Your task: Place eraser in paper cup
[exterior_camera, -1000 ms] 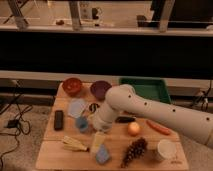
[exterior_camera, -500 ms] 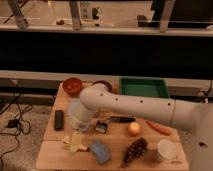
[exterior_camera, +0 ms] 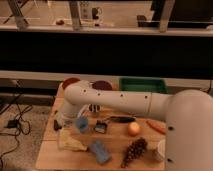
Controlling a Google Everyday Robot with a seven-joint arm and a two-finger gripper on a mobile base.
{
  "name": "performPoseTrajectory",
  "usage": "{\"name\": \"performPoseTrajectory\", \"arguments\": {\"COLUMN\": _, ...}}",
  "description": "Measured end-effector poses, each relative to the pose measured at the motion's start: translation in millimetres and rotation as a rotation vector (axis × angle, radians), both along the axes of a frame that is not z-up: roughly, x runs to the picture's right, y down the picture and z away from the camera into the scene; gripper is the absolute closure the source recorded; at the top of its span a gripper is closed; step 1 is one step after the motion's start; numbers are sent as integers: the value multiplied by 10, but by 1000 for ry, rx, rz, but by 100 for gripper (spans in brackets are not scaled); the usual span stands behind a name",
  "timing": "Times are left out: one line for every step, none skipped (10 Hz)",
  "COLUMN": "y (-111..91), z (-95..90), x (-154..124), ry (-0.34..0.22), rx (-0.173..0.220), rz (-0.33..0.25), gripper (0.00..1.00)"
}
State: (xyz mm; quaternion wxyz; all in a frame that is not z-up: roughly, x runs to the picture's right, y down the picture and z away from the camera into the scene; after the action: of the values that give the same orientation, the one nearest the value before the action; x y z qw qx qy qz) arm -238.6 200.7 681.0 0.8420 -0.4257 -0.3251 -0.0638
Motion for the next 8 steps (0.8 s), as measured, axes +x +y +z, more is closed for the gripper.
{"name": "performPoseTrajectory", "arguments": {"y": -18, "z": 64, "x": -71, "ry": -11, "rx": 3, "rz": -4, "gripper": 6}}
{"name": "performPoseTrajectory", "arguments": {"y": -56, "z": 162, "x": -165, "ry": -20, "rx": 6, "rz": -6, "gripper": 6}}
{"name": "performPoseTrajectory", "arguments": {"y": -80, "z": 223, "x": -264, "ry": -29, "rx": 10, "rz": -12, "gripper": 6}}
{"name": "performPoseTrajectory", "arguments": {"y": -102, "z": 300, "x": -388, "ry": -38, "rx": 11, "rz": -19, "gripper": 6}}
{"name": "performPoseTrajectory", "arguments": {"y": -98, "z": 343, "x": -477, "ry": -43, "rx": 11, "rz": -25, "gripper": 6}}
{"name": "performPoseTrajectory", "arguments": {"y": -88, "z": 359, "x": -575, "ry": -50, "rx": 11, "rz": -30, "gripper": 6}}
{"name": "performPoseTrajectory", "arguments": {"y": -60, "z": 401, "x": -742, "ry": -58, "rx": 5, "rz": -38, "gripper": 6}}
{"name": "performPoseTrajectory", "arguments": {"y": -36, "z": 411, "x": -815, "ry": -60, "rx": -1, "rz": -45, "gripper": 6}}
